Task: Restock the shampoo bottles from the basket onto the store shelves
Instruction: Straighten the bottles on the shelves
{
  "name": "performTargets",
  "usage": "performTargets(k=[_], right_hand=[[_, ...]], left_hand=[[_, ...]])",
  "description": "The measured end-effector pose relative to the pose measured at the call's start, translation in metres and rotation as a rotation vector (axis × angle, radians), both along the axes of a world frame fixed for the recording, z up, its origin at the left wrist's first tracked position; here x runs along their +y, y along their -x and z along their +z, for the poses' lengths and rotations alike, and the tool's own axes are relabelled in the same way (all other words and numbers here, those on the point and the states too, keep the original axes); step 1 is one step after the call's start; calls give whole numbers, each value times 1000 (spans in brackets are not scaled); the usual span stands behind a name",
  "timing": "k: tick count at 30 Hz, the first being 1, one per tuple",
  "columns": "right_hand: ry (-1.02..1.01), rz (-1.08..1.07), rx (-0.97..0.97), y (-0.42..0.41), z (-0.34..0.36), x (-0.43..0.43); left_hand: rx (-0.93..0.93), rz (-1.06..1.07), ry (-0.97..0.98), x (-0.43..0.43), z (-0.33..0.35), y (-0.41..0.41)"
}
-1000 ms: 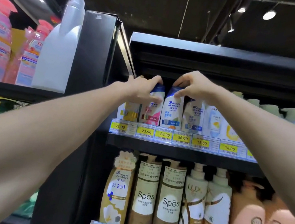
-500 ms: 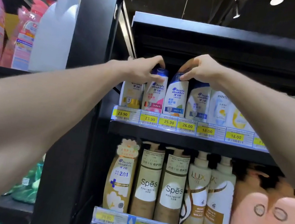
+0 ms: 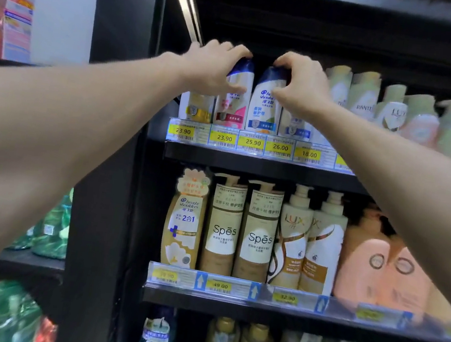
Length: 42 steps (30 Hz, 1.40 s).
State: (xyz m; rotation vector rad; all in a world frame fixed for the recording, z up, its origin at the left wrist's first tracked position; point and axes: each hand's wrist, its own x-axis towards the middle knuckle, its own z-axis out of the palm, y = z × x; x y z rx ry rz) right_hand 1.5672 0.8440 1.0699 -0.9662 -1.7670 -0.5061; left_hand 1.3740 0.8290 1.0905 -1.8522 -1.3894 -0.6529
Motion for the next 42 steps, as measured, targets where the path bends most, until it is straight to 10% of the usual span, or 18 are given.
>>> performTargets(k=[17,31,42], right_hand=[[-141,64,16,-91,-103,-61],[415,-229,-29,-203,-305,-96],[348,-83,116,-209,-284,-80]], left_hand=[[-61,38,-120,-74,-98,-39],[-68,52,118,-108,-298,-151],[-193,45,115,-72,-326,-189]])
